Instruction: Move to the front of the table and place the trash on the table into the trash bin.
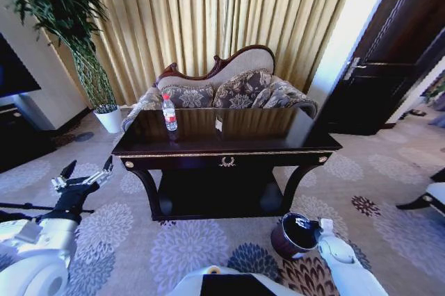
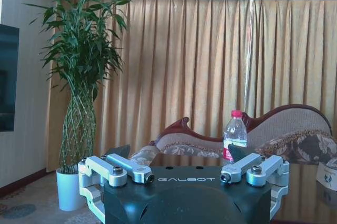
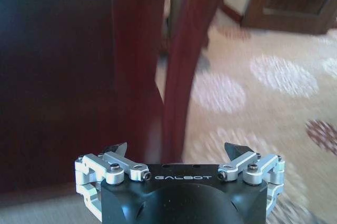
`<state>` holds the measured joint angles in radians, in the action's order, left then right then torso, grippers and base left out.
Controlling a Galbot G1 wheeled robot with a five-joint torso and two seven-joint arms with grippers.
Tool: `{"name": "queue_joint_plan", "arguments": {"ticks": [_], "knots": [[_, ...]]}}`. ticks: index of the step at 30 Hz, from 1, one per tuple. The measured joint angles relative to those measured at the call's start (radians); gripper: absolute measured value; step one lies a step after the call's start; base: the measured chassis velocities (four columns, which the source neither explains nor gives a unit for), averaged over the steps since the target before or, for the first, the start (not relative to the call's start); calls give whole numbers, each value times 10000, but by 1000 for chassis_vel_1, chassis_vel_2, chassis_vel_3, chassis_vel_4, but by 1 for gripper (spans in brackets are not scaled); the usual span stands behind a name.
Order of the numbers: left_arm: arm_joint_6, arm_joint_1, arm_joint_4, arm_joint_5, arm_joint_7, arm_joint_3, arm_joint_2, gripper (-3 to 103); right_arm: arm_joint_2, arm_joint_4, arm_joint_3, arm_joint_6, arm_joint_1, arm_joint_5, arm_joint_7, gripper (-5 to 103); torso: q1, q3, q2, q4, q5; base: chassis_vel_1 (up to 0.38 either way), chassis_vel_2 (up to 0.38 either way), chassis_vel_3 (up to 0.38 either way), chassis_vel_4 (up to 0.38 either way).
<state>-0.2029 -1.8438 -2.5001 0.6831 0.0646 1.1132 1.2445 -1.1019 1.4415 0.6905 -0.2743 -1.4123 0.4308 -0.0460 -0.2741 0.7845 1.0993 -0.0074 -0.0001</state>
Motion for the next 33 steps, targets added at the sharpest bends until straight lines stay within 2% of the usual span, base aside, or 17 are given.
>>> {"name": "queue_joint_plan", "arguments": {"ticks": [4,7,13,17,21,33], "knots": [[7,-21,1,-6,-76,19,42,100,85,1155,255,506,-237,282,35,100,0,0,0,2,-1,0,0,0,0],[24,-51,1,-23,-104,8,98,100,254,3047,702,743,-652,599,176,100,0,0,1,-1,-2,0,0,0,0],[46,-91,1,-37,-110,38,202,100,524,6380,1251,496,-918,1350,-120,100,0,-1,1,1,-6,0,0,0,0],[48,-96,1,-86,-110,8,287,100,654,7392,1192,247,-952,1431,-312,100,0,-1,0,0,-3,0,0,0,0],[84,-113,1,-243,-131,-72,363,100,790,8196,877,-53,-862,1534,-603,100,1,-1,1,0,-2,0,0,0,0],[110,-114,1,-275,-139,-102,390,100,961,8194,576,-108,-684,1516,-681,100,1,-1,0,0,0,0,0,0,0]]}}
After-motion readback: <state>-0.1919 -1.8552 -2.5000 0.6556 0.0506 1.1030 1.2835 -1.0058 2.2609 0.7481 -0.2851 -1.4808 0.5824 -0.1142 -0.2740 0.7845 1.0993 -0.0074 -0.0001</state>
